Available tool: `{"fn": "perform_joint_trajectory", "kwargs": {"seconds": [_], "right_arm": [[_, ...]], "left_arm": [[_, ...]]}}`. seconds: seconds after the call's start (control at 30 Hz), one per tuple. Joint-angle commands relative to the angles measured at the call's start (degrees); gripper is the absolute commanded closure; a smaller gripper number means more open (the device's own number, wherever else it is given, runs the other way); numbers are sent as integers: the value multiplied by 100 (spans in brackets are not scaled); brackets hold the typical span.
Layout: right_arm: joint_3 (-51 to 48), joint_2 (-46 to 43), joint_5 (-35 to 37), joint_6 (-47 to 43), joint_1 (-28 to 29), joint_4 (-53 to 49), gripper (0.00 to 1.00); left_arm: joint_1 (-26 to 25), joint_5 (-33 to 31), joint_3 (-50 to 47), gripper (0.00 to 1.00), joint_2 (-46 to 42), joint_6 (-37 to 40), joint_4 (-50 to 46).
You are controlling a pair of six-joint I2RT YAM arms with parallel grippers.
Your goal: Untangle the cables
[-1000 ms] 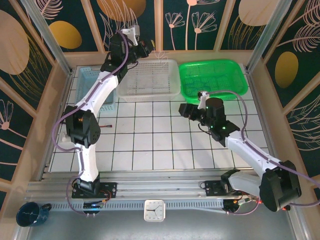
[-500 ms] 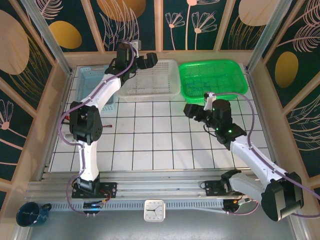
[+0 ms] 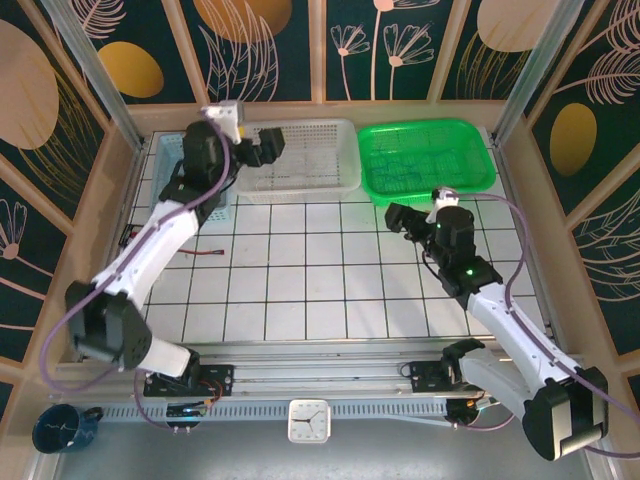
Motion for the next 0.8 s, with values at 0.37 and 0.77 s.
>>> {"fn": "perform_joint_trajectory", "kwargs": {"seconds": [0.37,0.77], "right_arm": [[-1500,187,2081,-955,-1161,2433,1],[-2442,1540,1568,-1692,-1605,5127,1]], "left_arm": [[24,-3164,-4293,1,-3054,801,2250],[652,-3843,-6060,1,-2182,1673,5061]]}}
